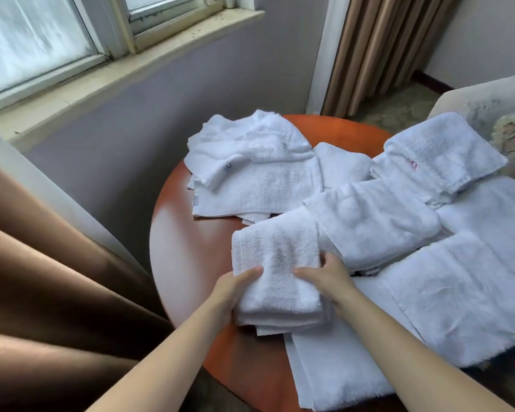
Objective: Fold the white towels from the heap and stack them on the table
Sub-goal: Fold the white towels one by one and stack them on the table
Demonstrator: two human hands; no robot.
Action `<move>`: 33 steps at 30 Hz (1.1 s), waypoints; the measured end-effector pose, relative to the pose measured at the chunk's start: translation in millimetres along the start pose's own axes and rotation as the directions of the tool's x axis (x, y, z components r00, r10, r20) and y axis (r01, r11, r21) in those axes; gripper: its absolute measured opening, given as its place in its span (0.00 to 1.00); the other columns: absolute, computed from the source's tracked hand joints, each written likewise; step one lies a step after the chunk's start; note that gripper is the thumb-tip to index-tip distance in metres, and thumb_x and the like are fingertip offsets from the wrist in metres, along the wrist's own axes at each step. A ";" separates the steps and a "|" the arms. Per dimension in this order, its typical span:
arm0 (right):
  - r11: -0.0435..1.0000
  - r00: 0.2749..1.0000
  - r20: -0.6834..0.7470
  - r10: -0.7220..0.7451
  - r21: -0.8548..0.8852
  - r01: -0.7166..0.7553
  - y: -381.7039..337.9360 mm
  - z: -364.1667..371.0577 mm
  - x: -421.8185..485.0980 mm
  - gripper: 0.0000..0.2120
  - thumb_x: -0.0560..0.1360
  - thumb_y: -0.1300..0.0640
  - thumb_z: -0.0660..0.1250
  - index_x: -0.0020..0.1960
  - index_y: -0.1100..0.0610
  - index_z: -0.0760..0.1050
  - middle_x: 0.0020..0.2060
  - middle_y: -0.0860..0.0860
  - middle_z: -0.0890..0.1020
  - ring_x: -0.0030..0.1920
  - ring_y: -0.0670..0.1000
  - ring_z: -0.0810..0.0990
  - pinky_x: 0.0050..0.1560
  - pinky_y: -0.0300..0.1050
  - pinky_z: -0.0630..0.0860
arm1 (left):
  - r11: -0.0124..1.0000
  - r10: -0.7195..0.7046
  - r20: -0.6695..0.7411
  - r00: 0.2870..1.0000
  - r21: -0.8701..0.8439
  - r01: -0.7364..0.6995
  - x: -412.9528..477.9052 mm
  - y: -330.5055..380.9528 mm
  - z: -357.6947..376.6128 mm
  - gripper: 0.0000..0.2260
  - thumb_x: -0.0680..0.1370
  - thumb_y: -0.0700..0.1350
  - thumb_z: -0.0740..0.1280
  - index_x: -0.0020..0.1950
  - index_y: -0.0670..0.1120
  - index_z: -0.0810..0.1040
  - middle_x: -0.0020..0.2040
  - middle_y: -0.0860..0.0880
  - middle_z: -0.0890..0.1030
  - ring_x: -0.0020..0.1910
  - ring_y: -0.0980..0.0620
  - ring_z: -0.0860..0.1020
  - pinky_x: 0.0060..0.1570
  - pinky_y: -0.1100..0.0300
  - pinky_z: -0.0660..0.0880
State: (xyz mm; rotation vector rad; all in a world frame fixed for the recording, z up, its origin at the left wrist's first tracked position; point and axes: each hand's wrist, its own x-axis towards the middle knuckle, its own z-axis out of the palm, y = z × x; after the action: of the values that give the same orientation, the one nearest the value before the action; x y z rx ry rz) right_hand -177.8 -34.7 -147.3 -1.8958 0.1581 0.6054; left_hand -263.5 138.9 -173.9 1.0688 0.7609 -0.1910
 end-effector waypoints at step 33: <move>0.913 0.896 -0.183 0.404 0.132 -0.385 -119.3 -102.7 274.9 0.24 0.68 0.55 0.75 0.57 0.63 0.68 0.45 0.55 0.75 0.49 0.57 0.76 0.54 0.51 0.75 | 0.208 0.813 0.053 0.580 0.904 -0.374 124.7 77.4 140.8 0.25 0.72 0.52 0.58 0.68 0.49 0.59 0.66 0.45 0.73 0.62 0.50 0.70 0.60 0.59 0.67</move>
State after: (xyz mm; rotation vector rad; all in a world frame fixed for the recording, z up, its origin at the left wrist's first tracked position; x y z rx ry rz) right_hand 138.9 -32.0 -150.8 -1.8438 0.7115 0.6557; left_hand -67.9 84.4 -162.3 2.4240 0.5293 0.4997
